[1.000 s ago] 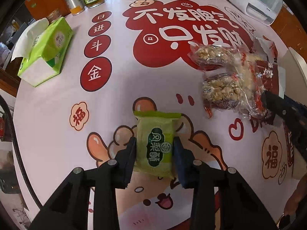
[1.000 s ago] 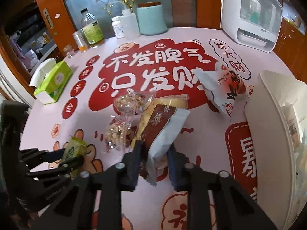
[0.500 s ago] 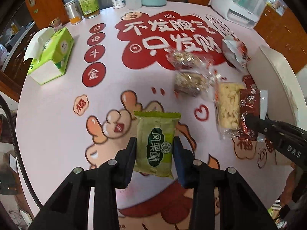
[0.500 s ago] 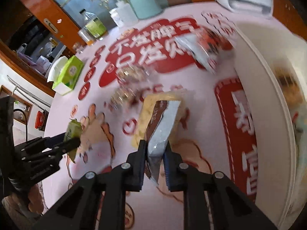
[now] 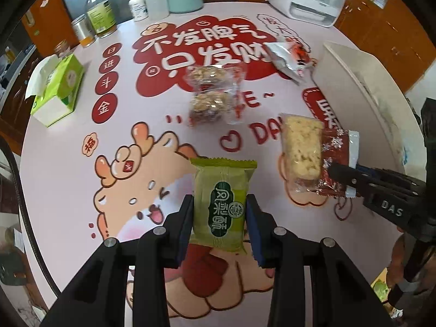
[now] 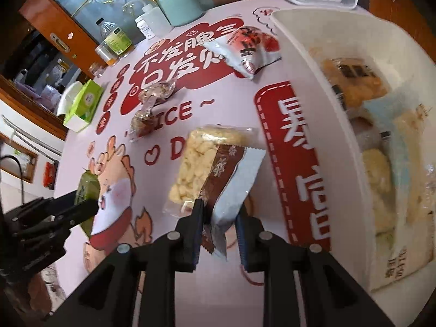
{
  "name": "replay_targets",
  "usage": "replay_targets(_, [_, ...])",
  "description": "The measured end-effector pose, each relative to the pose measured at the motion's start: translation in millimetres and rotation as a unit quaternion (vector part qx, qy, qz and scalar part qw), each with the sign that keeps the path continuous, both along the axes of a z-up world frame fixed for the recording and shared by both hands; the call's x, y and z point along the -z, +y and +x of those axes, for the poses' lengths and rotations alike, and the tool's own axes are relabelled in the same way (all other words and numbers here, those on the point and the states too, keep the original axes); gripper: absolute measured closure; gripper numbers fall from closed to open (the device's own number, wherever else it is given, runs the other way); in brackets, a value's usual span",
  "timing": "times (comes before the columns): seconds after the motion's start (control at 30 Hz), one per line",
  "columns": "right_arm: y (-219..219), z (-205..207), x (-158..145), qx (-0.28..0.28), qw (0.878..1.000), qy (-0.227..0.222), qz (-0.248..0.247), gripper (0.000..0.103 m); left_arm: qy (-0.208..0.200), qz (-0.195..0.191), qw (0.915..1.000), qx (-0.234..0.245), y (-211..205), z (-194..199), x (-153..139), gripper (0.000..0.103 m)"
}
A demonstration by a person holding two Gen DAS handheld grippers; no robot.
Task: Organize snacks
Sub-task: 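Grasp the green snack pack with the left tool while the right tool grasps the red-and-white wrapper, then carry both snacks into the white bin and open both tools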
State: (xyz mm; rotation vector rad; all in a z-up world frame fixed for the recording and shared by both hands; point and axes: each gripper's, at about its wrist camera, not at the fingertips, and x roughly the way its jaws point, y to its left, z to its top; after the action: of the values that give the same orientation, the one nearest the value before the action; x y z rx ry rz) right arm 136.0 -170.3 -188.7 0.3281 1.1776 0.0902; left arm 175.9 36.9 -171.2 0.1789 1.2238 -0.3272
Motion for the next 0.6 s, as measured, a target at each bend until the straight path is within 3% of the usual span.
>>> replay_targets(0.2, [-1.9,-11.7,-5.6,-0.003,1.000,-0.011,-0.021,0.079,-0.002,0.000,0.9999,0.010,-13.4,-13.2,-4.6,0.067])
replay_targets(0.27, [-1.5,-17.7,-13.6,-0.008,0.999,-0.026,-0.018,0.084,-0.005,0.000,0.9999,0.013,-17.0,-17.1,-8.2,0.067])
replay_targets(0.47, [-4.0,-36.0,-61.7,-0.042,0.995,-0.091,-0.005,0.087,-0.022,-0.006,0.9994,0.026,-32.7,-23.8,-29.5,0.067])
replay_targets(0.6, [-20.6,-48.4,-98.3,-0.035,0.990,-0.138,-0.013,0.088,-0.047,-0.014,0.9978,0.045,-57.8,-26.5,-53.5,0.067])
